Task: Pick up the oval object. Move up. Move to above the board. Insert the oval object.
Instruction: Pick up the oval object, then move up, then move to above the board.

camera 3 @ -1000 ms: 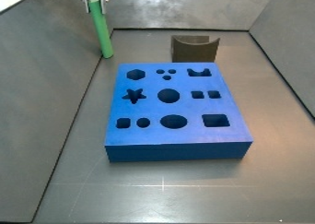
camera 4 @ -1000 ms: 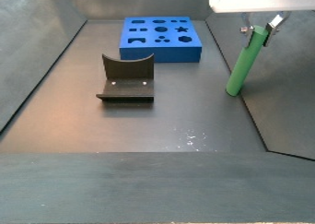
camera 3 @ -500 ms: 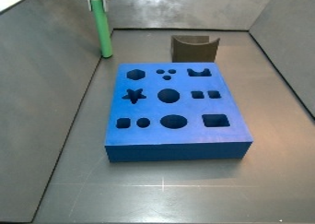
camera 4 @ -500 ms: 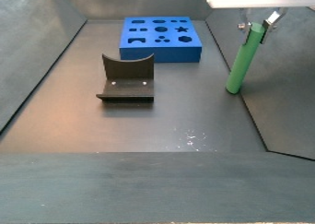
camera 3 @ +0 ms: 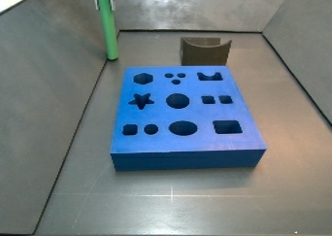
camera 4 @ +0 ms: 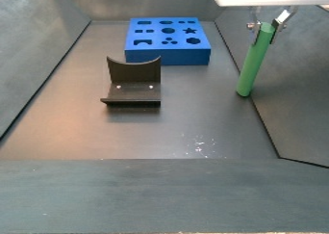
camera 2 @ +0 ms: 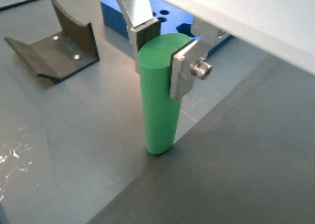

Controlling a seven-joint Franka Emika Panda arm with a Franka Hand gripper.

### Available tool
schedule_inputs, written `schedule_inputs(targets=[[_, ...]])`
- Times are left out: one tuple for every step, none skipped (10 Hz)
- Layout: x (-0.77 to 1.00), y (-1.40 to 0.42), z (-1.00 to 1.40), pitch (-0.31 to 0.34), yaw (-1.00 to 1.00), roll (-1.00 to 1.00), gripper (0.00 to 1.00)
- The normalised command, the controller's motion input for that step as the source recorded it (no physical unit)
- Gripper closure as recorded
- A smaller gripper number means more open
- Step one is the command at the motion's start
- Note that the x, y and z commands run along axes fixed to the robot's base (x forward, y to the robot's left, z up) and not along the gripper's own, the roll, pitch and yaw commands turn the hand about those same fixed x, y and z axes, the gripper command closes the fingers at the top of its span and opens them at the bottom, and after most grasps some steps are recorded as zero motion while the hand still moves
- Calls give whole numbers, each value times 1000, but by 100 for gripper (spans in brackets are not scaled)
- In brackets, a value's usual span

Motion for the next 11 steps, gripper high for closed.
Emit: schedule_inputs(targets=[[0, 0, 0, 0, 0, 0, 100], [0, 0, 833, 0, 0, 0, 100], [4, 11, 820, 5, 23, 1, 100], [15, 16, 779, 1, 23, 7, 100], [14, 17, 596, 29, 15, 21, 100], [8, 17, 511, 44, 12, 27, 100], [2, 19, 332, 61, 9, 38, 100], [-1, 17, 194, 66, 8, 47, 100], [-395, -96, 1000, 290, 13, -303, 100], [-399, -98, 1000, 283, 12, -297, 100], [-382, -88, 1000, 219, 5, -269, 100]])
